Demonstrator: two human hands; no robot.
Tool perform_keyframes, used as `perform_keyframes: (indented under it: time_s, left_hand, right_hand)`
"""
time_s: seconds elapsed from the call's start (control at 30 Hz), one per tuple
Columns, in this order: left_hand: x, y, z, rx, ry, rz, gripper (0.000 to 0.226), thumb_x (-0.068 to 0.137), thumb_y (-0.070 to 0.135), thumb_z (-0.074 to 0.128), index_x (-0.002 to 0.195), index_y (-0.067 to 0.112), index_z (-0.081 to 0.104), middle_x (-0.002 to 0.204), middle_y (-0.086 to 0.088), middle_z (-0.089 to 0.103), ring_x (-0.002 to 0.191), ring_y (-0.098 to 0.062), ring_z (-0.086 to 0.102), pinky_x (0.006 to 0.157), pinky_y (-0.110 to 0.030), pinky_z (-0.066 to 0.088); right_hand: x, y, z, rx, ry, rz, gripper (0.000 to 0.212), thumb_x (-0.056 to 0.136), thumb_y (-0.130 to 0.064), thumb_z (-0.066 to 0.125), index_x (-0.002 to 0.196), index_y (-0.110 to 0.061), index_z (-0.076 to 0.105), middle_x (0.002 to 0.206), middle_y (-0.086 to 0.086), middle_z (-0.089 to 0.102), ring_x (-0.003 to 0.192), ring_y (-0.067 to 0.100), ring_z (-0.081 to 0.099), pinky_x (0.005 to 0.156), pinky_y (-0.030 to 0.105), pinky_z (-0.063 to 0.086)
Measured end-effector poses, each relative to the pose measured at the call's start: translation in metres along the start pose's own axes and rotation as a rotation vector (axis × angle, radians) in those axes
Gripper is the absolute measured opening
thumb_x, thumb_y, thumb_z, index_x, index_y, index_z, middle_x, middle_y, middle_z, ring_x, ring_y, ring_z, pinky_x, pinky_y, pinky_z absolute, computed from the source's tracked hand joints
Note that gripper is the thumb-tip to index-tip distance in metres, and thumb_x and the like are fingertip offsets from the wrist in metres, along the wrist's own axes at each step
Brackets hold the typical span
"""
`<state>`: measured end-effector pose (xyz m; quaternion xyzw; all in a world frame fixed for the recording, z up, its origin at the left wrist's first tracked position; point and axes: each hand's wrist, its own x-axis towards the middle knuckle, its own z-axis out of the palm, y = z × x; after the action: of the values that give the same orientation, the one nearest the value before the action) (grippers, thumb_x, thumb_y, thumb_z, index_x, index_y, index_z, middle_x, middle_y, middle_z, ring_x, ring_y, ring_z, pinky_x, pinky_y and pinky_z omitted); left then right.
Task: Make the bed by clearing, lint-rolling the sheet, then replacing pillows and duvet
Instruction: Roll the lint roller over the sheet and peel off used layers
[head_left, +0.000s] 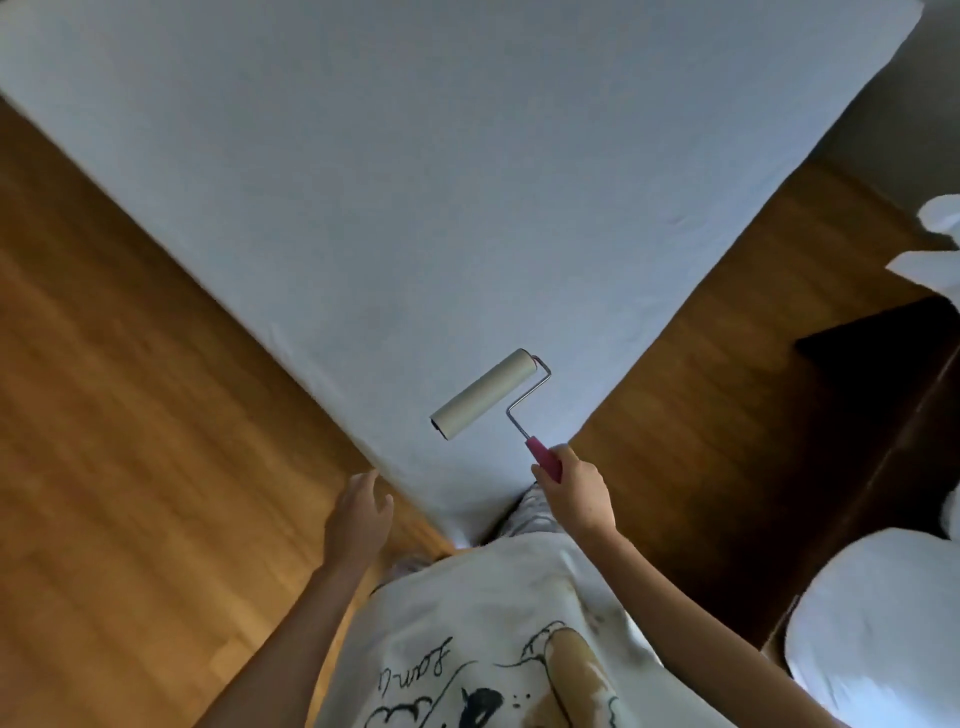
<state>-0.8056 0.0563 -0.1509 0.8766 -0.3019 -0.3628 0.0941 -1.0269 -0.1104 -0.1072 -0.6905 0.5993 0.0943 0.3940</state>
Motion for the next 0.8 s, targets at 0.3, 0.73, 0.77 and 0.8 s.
perform_keyframes:
  time_s: [0.3, 0.73, 0.77, 0.8]
  left_hand:
    - [0.162, 0.045, -0.051, -0.078, -0.045, 0.068, 0.043, 0.098, 0.018, 0.050, 0.140, 0.010, 0.045, 0.142, -0.011, 0.044, 0.128, -0.026, 0.046, 0.103, -0.039, 0.042]
    - [0.426, -0.080, -0.124, 0.383, -0.229, 0.548, 0.045, 0.096, 0.015, 0.054, 0.140, 0.007, 0.047, 0.144, -0.012, 0.045, 0.131, -0.029, 0.043, 0.097, -0.042, 0.046]
    - [0.433, -0.085, -0.134, 0.353, -0.225, 0.511, 0.045, 0.096, 0.016, 0.054, 0.140, 0.008, 0.047, 0.144, -0.011, 0.045, 0.132, -0.028, 0.043, 0.098, -0.042, 0.046]
    - [0.438, -0.090, -0.144, 0.322, -0.217, 0.465, 0.045, 0.096, 0.016, 0.054, 0.140, 0.008, 0.047, 0.143, -0.010, 0.045, 0.132, -0.027, 0.044, 0.098, -0.041, 0.045]
  right_hand:
    - [0.122, -0.063, -0.008, 0.107, 0.082, 0.141, 0.028, 0.098, -0.035, 0.051, 0.118, -0.015, 0.050, 0.079, -0.002, 0.061, 0.062, 0.011, 0.060, 0.059, 0.030, 0.054]
    - [0.265, -0.243, 0.179, 0.545, 0.410, 0.562, 0.020, 0.099, -0.024, 0.047, 0.108, -0.008, 0.054, 0.070, -0.004, 0.052, 0.059, 0.011, 0.049, 0.050, 0.026, 0.034]
    - [0.265, -0.253, 0.184, 0.563, 0.424, 0.572, 0.020, 0.100, -0.024, 0.046, 0.109, -0.007, 0.054, 0.070, -0.004, 0.052, 0.059, 0.010, 0.049, 0.049, 0.025, 0.034]
    - [0.262, -0.261, 0.185, 0.578, 0.440, 0.581, 0.021, 0.100, -0.024, 0.046, 0.111, -0.007, 0.054, 0.071, -0.004, 0.053, 0.059, 0.010, 0.049, 0.049, 0.025, 0.034]
